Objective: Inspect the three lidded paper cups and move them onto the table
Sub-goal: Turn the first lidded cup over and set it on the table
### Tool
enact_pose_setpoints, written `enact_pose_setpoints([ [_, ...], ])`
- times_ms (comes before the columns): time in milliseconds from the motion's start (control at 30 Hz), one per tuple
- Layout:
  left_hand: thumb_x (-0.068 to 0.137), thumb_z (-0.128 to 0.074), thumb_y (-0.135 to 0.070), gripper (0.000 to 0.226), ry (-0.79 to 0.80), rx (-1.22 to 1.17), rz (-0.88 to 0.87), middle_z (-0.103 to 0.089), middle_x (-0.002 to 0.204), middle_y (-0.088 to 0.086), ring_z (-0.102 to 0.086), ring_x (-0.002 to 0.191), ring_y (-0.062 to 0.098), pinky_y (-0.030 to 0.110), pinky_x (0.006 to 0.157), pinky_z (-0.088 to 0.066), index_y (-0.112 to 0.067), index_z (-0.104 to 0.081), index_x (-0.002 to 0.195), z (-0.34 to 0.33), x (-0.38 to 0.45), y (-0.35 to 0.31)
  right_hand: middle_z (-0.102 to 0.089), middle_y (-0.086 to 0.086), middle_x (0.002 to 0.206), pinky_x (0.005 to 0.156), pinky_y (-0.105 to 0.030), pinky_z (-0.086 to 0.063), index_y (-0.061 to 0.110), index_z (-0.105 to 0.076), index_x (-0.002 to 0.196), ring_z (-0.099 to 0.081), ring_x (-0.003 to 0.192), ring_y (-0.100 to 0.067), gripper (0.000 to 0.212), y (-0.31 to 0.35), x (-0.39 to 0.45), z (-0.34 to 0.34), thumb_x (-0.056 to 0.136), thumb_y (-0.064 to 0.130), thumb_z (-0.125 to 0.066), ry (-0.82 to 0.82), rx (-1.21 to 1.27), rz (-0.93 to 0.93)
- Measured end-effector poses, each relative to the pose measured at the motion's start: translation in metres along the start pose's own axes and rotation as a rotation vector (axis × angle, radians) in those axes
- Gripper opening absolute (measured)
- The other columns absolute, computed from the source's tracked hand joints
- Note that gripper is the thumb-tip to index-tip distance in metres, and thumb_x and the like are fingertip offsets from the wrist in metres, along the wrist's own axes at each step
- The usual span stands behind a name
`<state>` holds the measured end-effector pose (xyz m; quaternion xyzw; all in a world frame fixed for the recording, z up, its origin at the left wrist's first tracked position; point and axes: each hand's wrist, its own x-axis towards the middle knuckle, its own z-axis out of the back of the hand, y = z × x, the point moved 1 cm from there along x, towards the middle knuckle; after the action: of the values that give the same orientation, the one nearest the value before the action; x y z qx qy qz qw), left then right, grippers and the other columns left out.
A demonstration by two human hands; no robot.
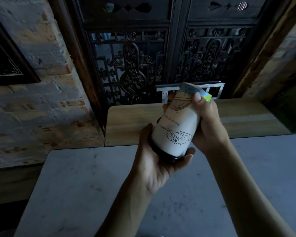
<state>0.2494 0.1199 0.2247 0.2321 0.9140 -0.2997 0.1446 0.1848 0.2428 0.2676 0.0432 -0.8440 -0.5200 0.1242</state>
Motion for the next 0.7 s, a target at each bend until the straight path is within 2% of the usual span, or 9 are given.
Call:
enact_pose_setpoints([
  [100,0.1,-0.039,-0.061,0.071,-0.043,0.09,-0.123,-0.075,0.104,0.024,-0.07,0.087,0.034,0.038,0.065,-0.066,-0.002,-0.067,0.129,-0.001,0.0007,0.0071,-0.075,-0.015,0.096,0.077,-0.046,-0.063,-0.006,-0.058,0.122,-0.074,0.088,-0.031,0.088,-0.0002,0.0,-0.0004,0.067,0.055,-0.09,-0.056,-0.005,0.025],
  [200,0.098,-0.047,-0.058,0.067,-0.111,0.189,-0.282,-0.073,0.119,0.022,-0.075,0.09,0.026,0.042,0.07,-0.065,-0.003,-0.061,0.135,-0.0052,0.0018,0.0085,-0.074,-0.018,0.094,0.078,-0.047,-0.061,-0.009,-0.058,0.12,-0.073,0.088,-0.033,0.074,-0.0006,-0.0004,0.0015,0.076,0.045,-0.085,-0.135,-0.023,0.059],
  [267,0.093,-0.056,-0.058,0.069,-0.155,0.198,-0.352,-0.071,0.126,0.022,-0.078,0.089,0.023,0.042,0.068,-0.064,-0.005,-0.056,0.138,-0.0057,0.0038,0.0077,-0.072,-0.022,0.098,0.081,-0.049,-0.059,-0.013,-0.056,0.123,-0.071,0.091,-0.036,0.083,-0.0019,-0.0009,0.0006,0.074,0.047,-0.087,-0.177,-0.033,0.075],
  [367,0.099,-0.045,-0.057,0.065,-0.142,0.189,-0.316,-0.073,0.119,0.024,-0.074,0.088,0.027,0.04,0.066,-0.064,-0.004,-0.063,0.132,-0.0053,0.0036,0.0083,-0.066,-0.027,0.107,0.084,-0.052,-0.057,-0.013,-0.05,0.133,-0.066,0.098,-0.041,0.104,-0.0019,-0.0014,-0.0016,0.065,0.056,-0.09,-0.162,-0.041,0.092],
  [500,0.101,-0.038,-0.059,0.066,-0.058,0.05,-0.153,-0.076,0.095,0.023,-0.07,0.082,0.035,0.033,0.056,-0.063,-0.005,-0.076,0.105,-0.0044,-0.0008,0.0083,-0.07,-0.023,0.108,0.078,-0.045,-0.06,-0.01,-0.046,0.139,-0.07,0.099,-0.04,0.106,0.0035,-0.0022,-0.0016,0.067,0.054,-0.091,-0.054,-0.029,0.062],
  [600,0.1,-0.038,-0.06,0.069,0.009,-0.012,-0.1,-0.075,0.094,0.023,-0.069,0.081,0.037,0.032,0.054,-0.063,-0.002,-0.072,0.112,-0.0042,-0.0006,0.0069,-0.069,-0.024,0.109,0.075,-0.045,-0.062,-0.01,-0.048,0.136,-0.075,0.092,-0.034,0.1,0.0061,-0.0028,-0.0037,0.07,0.053,-0.089,0.004,-0.023,0.034],
  [700,0.1,-0.037,-0.062,0.07,-0.013,0.015,-0.123,-0.076,0.097,0.024,-0.07,0.083,0.036,0.034,0.057,-0.064,-0.003,-0.071,0.115,-0.0013,0.0016,0.0081,-0.071,-0.021,0.101,0.075,-0.046,-0.062,-0.012,-0.052,0.129,-0.073,0.091,-0.036,0.095,0.0042,-0.0035,-0.0052,0.071,0.055,-0.087,-0.021,-0.054,0.053],
])
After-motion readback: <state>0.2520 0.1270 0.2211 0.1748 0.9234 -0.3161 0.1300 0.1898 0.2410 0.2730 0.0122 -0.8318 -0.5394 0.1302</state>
